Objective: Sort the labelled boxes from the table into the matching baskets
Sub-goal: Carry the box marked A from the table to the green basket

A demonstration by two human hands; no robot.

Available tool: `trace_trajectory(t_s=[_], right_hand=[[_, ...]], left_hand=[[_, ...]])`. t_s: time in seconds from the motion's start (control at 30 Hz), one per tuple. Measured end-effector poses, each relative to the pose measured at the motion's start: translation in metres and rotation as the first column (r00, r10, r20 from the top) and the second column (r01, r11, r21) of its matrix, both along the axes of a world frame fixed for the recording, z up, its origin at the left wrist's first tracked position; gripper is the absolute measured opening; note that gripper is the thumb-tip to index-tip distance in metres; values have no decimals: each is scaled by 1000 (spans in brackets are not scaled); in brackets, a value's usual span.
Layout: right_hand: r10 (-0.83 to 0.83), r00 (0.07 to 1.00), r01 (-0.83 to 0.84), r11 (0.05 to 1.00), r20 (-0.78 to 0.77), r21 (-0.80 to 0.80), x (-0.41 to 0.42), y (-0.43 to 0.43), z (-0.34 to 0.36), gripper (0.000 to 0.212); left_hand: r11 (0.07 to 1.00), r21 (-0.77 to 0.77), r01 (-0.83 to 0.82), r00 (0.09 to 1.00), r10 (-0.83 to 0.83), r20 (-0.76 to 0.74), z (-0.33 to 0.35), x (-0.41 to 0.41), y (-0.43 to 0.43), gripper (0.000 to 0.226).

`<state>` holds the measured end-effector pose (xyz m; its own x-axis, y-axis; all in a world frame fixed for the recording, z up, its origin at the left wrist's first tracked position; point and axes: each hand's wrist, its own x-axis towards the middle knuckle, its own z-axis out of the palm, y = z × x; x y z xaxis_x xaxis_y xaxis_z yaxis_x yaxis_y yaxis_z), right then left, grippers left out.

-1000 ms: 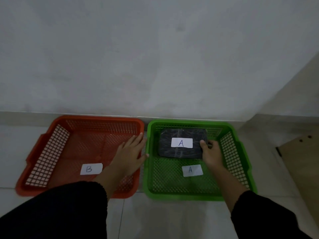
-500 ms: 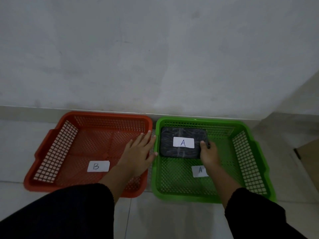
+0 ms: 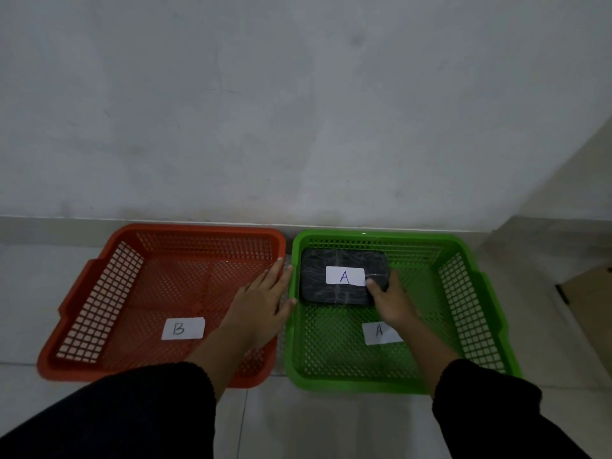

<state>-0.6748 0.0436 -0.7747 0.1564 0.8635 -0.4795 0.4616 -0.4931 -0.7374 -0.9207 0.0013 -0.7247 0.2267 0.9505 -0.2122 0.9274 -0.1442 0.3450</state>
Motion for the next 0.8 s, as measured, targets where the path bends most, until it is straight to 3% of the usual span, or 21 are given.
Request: trace_trajectory(t_s=[0.23, 0.37, 0.57, 0.8], right_hand=[[-80, 996, 82, 996, -43, 37, 1, -11, 20, 77], [-10, 986, 18, 999, 167, -42, 14, -34, 71, 74], [158, 974, -144, 985, 162, -92, 42, -60, 233, 58], [281, 914, -264, 960, 294, -97, 67, -75, 483, 43]], left_hand=[[999, -41, -21, 1000, 21, -8, 13, 2, 4, 66], [992, -91, -84, 994, 90, 58, 63, 12, -1, 65], [919, -395, -9, 995, 47, 87, 215, 33, -3, 48], [886, -463, -12, 999, 34, 39, 459, 62, -10, 47]])
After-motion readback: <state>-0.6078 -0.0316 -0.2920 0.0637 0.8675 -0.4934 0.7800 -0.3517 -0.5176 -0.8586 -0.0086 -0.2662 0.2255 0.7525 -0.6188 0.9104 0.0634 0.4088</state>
